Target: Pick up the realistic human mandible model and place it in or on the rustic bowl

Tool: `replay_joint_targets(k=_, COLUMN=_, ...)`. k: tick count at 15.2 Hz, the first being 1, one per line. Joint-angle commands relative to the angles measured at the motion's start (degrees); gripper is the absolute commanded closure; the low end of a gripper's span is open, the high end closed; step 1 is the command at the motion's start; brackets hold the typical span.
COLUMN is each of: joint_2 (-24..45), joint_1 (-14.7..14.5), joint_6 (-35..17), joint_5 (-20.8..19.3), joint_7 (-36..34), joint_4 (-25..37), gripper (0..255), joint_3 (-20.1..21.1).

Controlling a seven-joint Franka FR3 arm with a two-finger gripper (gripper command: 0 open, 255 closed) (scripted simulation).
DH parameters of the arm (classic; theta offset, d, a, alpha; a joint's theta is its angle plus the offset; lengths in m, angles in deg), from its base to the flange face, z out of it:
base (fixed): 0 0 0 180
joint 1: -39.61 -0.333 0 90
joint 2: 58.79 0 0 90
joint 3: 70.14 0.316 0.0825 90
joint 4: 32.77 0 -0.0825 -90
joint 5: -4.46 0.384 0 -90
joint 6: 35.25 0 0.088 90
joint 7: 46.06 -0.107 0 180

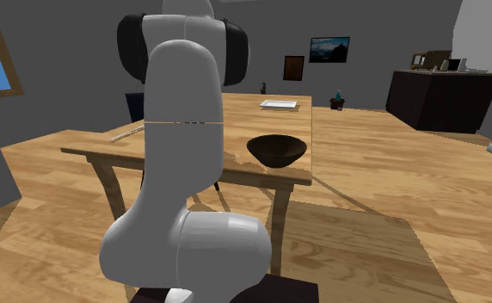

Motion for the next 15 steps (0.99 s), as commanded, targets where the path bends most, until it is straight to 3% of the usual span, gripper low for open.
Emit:
replay_joint_targets(k=1, joint_2=-0.04, joint_1=-0.06, joint_6=1.62, joint_5=0.0, joint_7=-0.11, joint_4=1.56, gripper=255, joint_3=0.03)
replay_joint_targets(k=15, joint_2=2.12, joint_1=-0.67, joint_6=13.42, joint_5=-0.48, joint_7=-0.78, joint_4=15.5, gripper=255, joint_3=0.18)
